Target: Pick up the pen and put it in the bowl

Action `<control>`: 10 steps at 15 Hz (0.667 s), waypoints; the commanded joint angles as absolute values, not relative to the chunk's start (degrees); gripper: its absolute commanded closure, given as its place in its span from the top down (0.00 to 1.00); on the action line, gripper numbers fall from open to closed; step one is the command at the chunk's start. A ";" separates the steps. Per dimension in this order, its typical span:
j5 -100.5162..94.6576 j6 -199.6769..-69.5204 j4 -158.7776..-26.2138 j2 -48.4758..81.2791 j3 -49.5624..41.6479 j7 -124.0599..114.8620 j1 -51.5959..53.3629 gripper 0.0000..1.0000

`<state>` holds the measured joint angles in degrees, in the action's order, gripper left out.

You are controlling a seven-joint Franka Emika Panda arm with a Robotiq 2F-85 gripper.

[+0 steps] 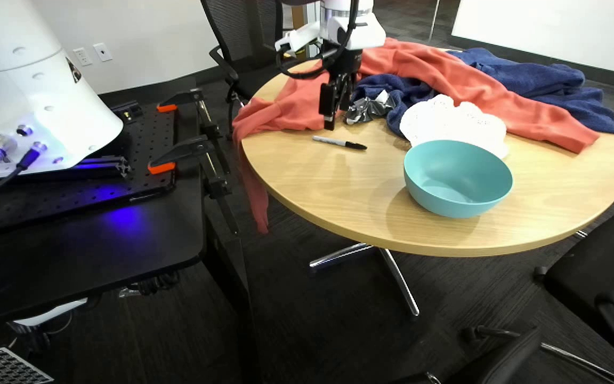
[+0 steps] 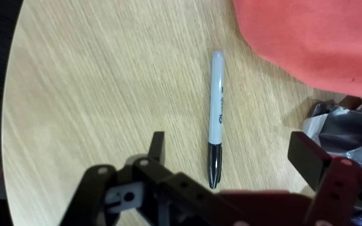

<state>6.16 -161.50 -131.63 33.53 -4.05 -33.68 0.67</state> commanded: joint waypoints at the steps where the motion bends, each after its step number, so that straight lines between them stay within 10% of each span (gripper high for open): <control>1: 8.59 -163.56 -129.44 36.45 -4.84 -30.25 1.35 1.00; 10: 11.22 -165.99 -126.47 41.26 -5.32 -27.90 1.03 1.00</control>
<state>8.95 -164.48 -127.85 39.62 -4.57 -30.48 0.65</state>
